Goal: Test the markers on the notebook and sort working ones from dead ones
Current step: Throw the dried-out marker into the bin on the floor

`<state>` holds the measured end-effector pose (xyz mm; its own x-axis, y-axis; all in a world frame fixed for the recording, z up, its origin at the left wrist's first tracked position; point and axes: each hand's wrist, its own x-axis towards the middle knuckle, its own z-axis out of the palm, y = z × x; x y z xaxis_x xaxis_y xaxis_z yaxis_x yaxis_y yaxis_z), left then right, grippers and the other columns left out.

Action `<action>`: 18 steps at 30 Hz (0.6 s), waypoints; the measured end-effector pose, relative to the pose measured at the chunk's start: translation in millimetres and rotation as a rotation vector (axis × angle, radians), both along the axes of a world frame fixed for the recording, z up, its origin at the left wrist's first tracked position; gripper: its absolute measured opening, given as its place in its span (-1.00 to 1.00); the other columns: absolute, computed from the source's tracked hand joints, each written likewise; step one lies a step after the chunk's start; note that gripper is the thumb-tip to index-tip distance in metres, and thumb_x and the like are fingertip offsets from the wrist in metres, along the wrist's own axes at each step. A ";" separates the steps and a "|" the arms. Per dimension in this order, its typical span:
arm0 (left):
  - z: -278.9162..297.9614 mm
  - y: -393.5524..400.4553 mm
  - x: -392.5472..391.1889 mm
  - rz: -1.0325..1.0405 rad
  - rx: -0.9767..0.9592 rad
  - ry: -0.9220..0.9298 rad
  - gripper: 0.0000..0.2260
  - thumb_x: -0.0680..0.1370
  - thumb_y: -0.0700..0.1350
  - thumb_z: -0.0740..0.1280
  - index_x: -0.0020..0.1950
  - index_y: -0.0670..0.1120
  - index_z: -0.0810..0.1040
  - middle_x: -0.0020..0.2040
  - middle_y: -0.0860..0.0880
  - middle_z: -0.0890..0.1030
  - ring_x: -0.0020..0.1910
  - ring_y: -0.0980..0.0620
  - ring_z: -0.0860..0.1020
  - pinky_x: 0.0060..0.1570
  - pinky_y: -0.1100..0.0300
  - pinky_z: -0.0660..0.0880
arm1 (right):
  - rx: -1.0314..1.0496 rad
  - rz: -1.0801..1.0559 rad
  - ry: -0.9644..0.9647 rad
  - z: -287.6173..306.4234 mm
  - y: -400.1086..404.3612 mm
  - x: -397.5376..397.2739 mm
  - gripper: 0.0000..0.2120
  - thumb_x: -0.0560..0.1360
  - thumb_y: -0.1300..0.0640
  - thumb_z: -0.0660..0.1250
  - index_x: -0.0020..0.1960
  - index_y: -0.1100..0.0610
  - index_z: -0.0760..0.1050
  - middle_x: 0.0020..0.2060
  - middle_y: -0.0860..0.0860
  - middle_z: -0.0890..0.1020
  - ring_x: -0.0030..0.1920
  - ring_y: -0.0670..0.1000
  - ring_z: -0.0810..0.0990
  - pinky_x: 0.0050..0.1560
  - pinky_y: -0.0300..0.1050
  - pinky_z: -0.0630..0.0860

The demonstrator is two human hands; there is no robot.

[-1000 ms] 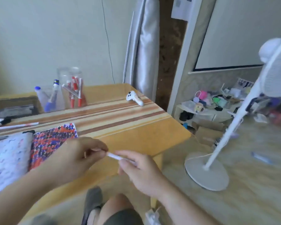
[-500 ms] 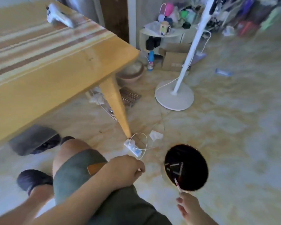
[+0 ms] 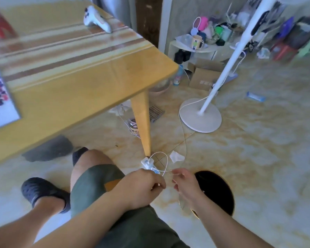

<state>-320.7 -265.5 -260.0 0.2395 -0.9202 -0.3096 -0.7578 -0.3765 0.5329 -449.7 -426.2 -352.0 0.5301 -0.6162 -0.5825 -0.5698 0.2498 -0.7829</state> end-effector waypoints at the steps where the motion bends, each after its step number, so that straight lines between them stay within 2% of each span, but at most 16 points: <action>1: 15.1 7.1 2.7 0.029 -0.047 0.076 -0.81 0.62 0.01 0.28 0.17 0.15 0.63 -0.03 0.12 0.66 -0.06 0.12 0.58 0.01 0.15 0.54 | -0.039 0.056 -0.088 21.2 11.6 16.4 -0.82 0.56 0.28 0.32 0.04 0.05 0.62 -0.22 0.05 0.66 -0.22 0.03 0.60 -0.26 -0.14 0.52; 3: 55.5 26.0 18.1 0.083 -0.193 0.174 -0.85 0.61 -0.02 0.37 0.15 0.13 0.65 -0.11 0.14 0.64 -0.15 0.18 0.57 -0.05 0.29 0.51 | -0.103 0.166 -0.262 73.3 31.1 48.8 -0.84 0.49 0.26 0.40 -0.08 0.00 0.65 -0.29 0.02 0.63 -0.24 0.02 0.60 -0.24 -0.11 0.51; 5: 109.2 54.5 39.9 0.126 -0.344 0.178 -0.87 0.60 -0.02 0.42 0.14 0.12 0.66 -0.13 0.16 0.63 -0.18 0.21 0.57 -0.10 0.36 0.49 | -0.237 0.326 -0.441 133.7 49.4 80.5 -0.72 0.49 0.38 0.43 -0.10 -0.02 0.65 -0.29 0.11 0.63 -0.26 0.01 0.59 -0.23 -0.15 0.53; 7: 167.3 91.7 66.8 0.181 -0.481 0.200 -0.89 0.60 -0.03 0.45 0.12 0.11 0.67 -0.13 0.11 0.66 -0.17 0.13 0.60 -0.11 0.29 0.53 | -0.390 0.473 -0.585 199.8 71.5 111.9 -0.63 0.50 0.43 0.43 -0.10 -0.07 0.65 -0.26 0.11 0.65 -0.26 0.00 0.60 -0.21 -0.13 0.55; 10: 227.8 151.1 122.6 0.325 -0.639 0.102 -0.89 0.60 -0.05 0.44 0.11 0.05 0.68 -0.17 0.03 0.67 -0.21 0.03 0.62 -0.15 0.17 0.57 | -0.521 0.637 -0.769 273.9 107.7 173.3 -0.69 0.54 0.32 0.45 -0.06 -0.12 0.64 -0.33 0.08 0.61 -0.34 0.09 0.55 -0.29 0.03 0.50; 12: 242.5 190.1 171.6 0.496 -0.619 -0.072 -0.92 0.60 -0.03 0.44 0.07 0.10 0.68 -0.20 0.03 0.66 -0.25 0.07 0.60 -0.18 0.18 0.56 | -0.596 0.726 -0.829 298.1 136.1 230.8 -0.80 0.55 0.22 0.42 -0.02 -0.10 0.63 -0.31 0.10 0.60 -0.31 0.19 0.54 -0.28 0.12 0.50; 13: 243.3 211.0 198.0 0.590 -0.573 -0.167 -0.94 0.59 -0.02 0.45 0.04 0.13 0.68 -0.21 0.06 0.67 -0.26 0.11 0.61 -0.16 0.16 0.57 | -0.629 0.769 -0.845 305.4 153.3 262.0 -0.84 0.53 0.17 0.40 0.00 -0.09 0.63 -0.30 0.07 0.60 -0.30 0.18 0.54 -0.26 0.11 0.50; 16: 226.9 269.2 266.3 0.775 -0.390 -0.436 -0.97 0.54 0.03 0.44 -0.10 0.17 0.66 -0.27 0.14 0.66 -0.29 0.22 0.59 -0.14 0.15 0.55 | -0.792 0.955 -0.797 314.1 209.0 350.6 -0.82 0.51 0.13 0.39 0.07 -0.06 0.65 -0.25 -0.13 0.61 -0.32 -0.19 0.51 -0.19 -0.23 0.46; 18: 205.4 292.2 288.7 0.794 -0.240 -0.506 -0.86 0.51 0.12 0.41 -0.19 0.10 0.61 -0.33 0.14 0.61 -0.30 0.15 0.56 -0.21 0.16 0.46 | -0.887 1.073 -0.733 311.4 245.8 400.8 -0.78 0.54 0.18 0.37 0.15 -0.01 0.66 -0.20 -0.19 0.61 -0.24 -0.28 0.52 -0.15 -0.37 0.38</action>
